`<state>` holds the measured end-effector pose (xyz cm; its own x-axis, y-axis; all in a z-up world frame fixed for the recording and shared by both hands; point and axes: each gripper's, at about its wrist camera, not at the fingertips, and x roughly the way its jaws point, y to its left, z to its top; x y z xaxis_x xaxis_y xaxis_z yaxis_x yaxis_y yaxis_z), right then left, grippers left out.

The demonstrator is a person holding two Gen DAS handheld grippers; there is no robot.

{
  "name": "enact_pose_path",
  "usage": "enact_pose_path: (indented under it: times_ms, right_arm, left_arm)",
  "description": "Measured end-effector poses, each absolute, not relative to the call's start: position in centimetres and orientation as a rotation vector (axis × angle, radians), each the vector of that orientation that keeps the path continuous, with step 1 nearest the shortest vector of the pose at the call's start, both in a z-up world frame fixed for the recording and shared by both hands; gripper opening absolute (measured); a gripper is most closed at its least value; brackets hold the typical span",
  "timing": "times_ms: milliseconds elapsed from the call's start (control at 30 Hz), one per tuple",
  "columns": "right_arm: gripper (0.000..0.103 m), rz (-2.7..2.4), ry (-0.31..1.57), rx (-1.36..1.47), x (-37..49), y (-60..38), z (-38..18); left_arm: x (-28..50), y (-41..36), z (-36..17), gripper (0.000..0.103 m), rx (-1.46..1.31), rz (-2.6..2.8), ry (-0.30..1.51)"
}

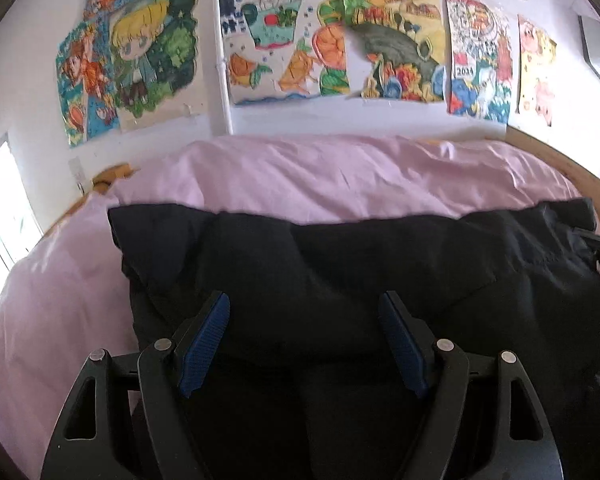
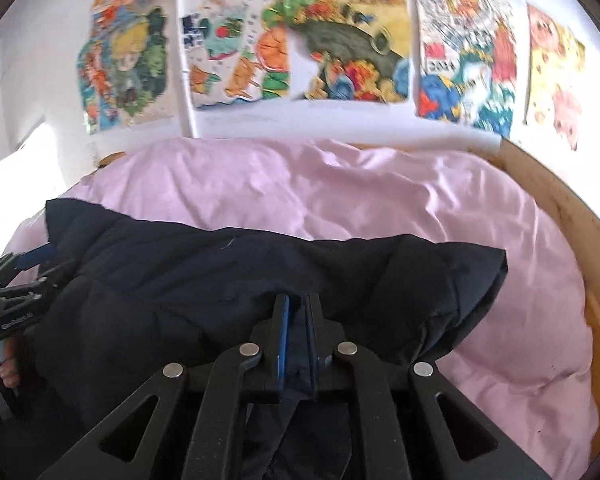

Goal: Fold large clothes

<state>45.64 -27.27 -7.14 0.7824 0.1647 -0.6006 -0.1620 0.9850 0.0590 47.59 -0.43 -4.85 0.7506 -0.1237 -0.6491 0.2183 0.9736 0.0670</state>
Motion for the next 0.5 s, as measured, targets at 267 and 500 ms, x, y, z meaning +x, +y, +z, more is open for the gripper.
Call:
enact_pose_path:
  times_ms: [267,500]
  right_arm:
    - [0.009,0.216,0.665,-0.089,45.5,-25.0,-8.7]
    - [0.006,0.182,0.796,-0.224,48.1,-23.3,-14.7]
  left_arm:
    - [47.4,0.1,-7.4,0.073,0.095,-0.188,0.779]
    - [48.5,-0.4,-9.9,0.077,0.151,-0.187,0.769]
